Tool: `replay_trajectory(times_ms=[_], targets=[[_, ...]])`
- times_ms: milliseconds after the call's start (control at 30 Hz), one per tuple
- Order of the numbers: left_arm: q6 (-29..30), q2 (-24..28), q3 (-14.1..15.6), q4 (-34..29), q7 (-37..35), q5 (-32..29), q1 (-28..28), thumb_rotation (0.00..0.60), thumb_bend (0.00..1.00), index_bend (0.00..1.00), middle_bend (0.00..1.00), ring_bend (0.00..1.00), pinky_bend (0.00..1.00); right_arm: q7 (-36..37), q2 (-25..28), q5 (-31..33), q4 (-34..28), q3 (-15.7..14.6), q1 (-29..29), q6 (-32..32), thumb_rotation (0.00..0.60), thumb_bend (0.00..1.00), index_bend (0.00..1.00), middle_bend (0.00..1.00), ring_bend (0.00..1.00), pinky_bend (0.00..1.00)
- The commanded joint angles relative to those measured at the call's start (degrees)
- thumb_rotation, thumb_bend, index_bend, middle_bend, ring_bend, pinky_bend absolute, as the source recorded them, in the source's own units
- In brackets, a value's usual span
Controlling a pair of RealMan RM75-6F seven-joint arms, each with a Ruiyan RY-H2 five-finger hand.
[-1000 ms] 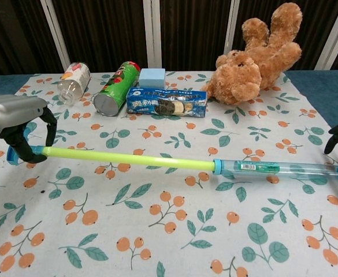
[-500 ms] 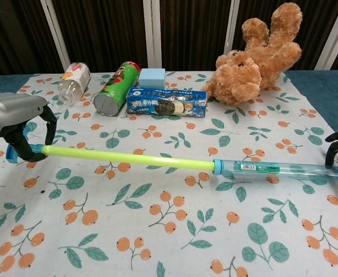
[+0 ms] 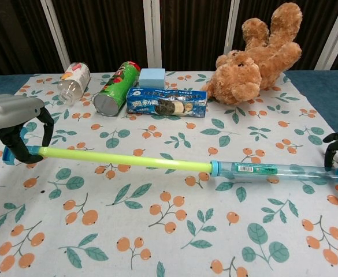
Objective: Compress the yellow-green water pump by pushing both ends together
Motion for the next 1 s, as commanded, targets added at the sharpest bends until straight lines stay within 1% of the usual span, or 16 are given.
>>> replay_trajectory(times_ms=[33, 133, 467, 733, 1000], targets=[[-0.05, -0.06, 0.03, 0.08, 0.0, 0.02, -0.02, 0.6, 0.46, 0.64, 0.2, 0.06, 0.18, -0.09, 0.0, 0.17, -0.18, 0.03, 0.09, 0.08, 0.6, 0.37, 0.48, 0.1, 0.0, 0.0], [-0.08, -0.18, -0.14, 0.06, -0.03, -0.04, -0.12, 0.6, 0.46, 0.64, 0.2, 0.06, 0.18, -0.51, -0.03, 0.42, -0.47, 0.09, 0.36, 0.26, 0.6, 0.39, 0.52, 0.1, 0.0, 0.0], [-0.01, -0.12, 0.0, -0.51, -0.02, 0.14, -0.16, 0.6, 0.46, 0.64, 0.2, 0.06, 0.18, -1.23, -0.14, 0.67, -1.71, 0.43, 0.91, 1.28, 0.6, 0.42, 0.59, 0.11, 0.0, 0.0], [0.2, 0.01, -0.25, -1.41, -0.32, 0.46, -0.21, 0.6, 0.46, 0.64, 0.2, 0.06, 0.18, -1.6, -0.34, -0.2, -3.47, 0.3, 1.09, 2.34, 0.6, 0.42, 0.59, 0.11, 0.0, 0.0], [0.79, -1.05, -0.57, -2.94, -0.02, 1.3, -0.75, 0.6, 0.46, 0.64, 0.2, 0.06, 0.18, -2.73, -0.05, -1.12, -6.82, 0.66, 1.64, 3.99, 0.6, 0.42, 0.6, 0.12, 0.0, 0.0]])
